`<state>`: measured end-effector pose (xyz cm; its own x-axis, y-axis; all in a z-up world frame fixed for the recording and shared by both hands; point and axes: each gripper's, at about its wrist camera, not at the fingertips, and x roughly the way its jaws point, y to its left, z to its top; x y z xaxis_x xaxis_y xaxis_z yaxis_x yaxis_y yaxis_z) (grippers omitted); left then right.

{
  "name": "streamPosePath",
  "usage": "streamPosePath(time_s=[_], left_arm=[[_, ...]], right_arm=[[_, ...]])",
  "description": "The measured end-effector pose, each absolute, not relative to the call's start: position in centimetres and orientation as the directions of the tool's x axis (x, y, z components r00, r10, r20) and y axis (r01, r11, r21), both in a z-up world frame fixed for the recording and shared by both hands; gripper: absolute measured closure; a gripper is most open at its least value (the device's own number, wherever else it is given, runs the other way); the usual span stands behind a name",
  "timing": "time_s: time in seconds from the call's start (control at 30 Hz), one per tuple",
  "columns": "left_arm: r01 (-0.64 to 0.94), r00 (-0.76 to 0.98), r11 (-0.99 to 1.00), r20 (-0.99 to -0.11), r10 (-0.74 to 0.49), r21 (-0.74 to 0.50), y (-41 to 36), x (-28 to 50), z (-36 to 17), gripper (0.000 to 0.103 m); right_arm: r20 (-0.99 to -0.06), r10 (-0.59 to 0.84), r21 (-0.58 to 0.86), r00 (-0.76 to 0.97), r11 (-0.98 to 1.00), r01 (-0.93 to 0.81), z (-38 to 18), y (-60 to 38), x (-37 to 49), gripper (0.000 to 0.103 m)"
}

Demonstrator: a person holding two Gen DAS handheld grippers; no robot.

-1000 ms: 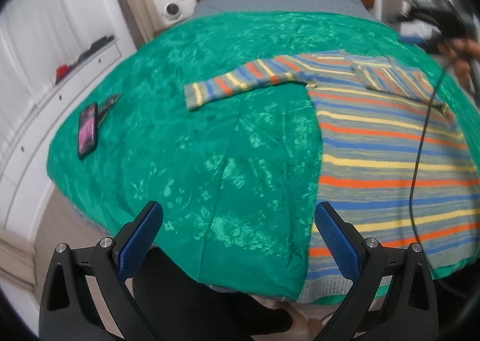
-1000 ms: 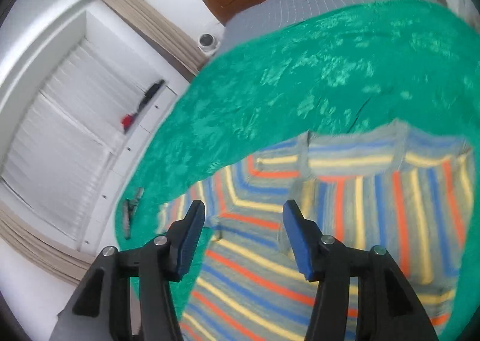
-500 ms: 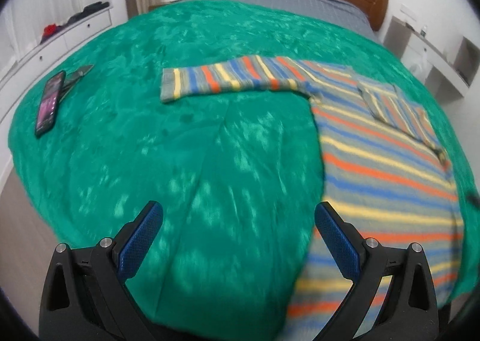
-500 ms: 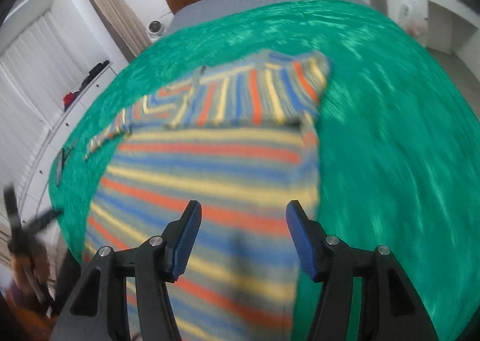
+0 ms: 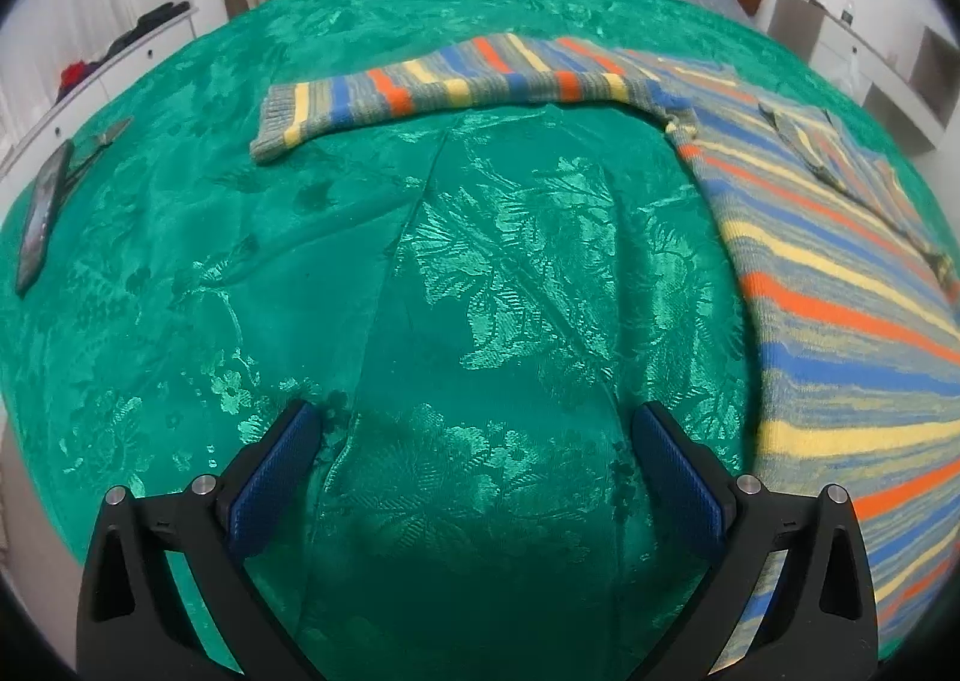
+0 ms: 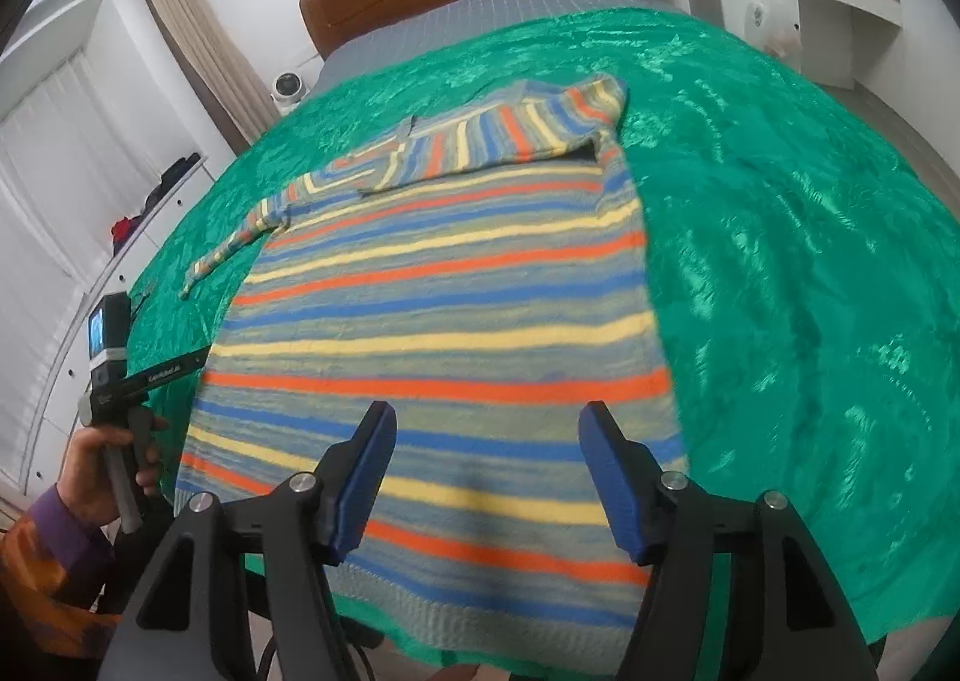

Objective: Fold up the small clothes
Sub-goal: 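Grasp the other sleeve cuff with the left gripper and lift it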

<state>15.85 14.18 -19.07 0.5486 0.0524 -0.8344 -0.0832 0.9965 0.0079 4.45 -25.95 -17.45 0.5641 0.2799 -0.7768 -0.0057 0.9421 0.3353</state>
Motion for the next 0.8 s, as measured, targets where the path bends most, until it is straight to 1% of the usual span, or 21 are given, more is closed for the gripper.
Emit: streamPosePath(time_s=[0.17,0.33,0.57,0.7,0.8], left_arm=[[-0.068,0.535,0.998,-0.844,0.044,0.008,14.2,16.0,-19.0,0.0],[-0.028,0.503,1.0,-0.864,0.015,0.002,14.4,15.6,-18.5,0.0],[0.076,0.496,0.997,-0.867,-0.048,-0.011,13.8,14.2,-16.6,0.001],[0.115,0.512,0.99,-0.849,-0.131,-0.083,15.3,16.3,-13.7,0.001],[0.06,0.527,0.982,-0.83,-0.185,-0.181,18.9,19.9,-11.8,0.0]], right_arm=[[-0.776,0.289,0.332,0.561,0.943,-0.027,-16.9,-24.2,4.1,0.04],[-0.781,0.282,0.295,0.558,0.953,-0.07,-16.7,-22.1,3.5,0.04],[-0.785,0.287,0.281,0.549,0.955,-0.097,-16.9,-20.8,3.4,0.04],[-0.779,0.287,0.269,0.557,0.956,-0.116,-16.3,-20.4,3.6,0.04],[-0.772,0.283,0.26,0.57,0.958,-0.124,-15.6,-20.4,3.6,0.04]])
